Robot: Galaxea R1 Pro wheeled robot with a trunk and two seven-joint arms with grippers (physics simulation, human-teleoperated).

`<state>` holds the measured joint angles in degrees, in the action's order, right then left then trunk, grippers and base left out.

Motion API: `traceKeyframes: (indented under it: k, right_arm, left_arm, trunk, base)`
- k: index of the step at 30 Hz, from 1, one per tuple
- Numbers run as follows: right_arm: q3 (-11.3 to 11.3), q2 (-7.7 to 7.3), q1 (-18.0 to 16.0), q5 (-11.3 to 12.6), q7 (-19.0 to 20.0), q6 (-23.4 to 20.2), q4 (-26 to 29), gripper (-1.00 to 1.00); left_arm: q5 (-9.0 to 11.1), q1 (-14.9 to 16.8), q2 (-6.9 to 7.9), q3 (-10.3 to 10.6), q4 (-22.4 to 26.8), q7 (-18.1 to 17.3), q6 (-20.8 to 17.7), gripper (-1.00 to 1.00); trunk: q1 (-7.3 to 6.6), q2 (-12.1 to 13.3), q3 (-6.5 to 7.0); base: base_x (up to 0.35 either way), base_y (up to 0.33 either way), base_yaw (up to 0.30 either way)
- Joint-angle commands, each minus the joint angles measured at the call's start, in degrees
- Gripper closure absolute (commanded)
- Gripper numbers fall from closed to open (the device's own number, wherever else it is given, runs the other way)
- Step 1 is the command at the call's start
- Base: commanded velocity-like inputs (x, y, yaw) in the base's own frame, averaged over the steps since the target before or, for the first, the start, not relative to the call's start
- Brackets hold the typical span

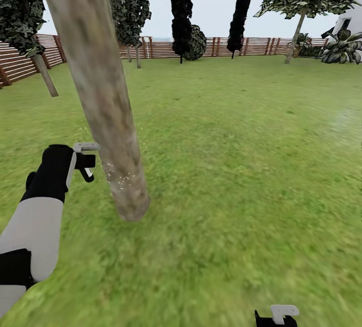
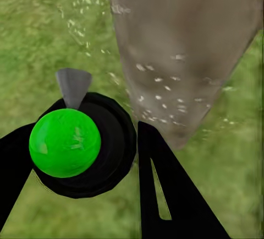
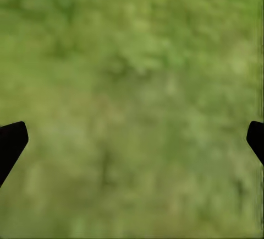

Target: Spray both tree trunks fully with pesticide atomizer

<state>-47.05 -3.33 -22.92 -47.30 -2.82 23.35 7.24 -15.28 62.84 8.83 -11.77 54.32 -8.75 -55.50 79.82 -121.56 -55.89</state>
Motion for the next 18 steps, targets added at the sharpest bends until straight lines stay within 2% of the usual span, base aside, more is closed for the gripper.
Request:
traceKeyframes:
  k: [1,18]
  right_arm:
    - [-0.32,-0.01,-0.04,-0.6,-0.29,0.21,-0.12,-1.0]
    - [-0.32,-0.01,-0.05,-0.6,-0.25,0.21,-0.12,-1.0]
  left_arm:
    - [-0.63,0.02,-0.03,-0.09,0.07,-0.56,-0.21,1.0]
    - [-0.63,0.0,0.51,-0.09,0.17,-0.59,-0.28,1.0]
  trunk:
    - [-0.01,-0.02,-0.05]
    - [-0.01,-0.02,-0.05]
  base:
    - [0.013,-0.27,0.0]
    - [0.001,-0.274,0.0]
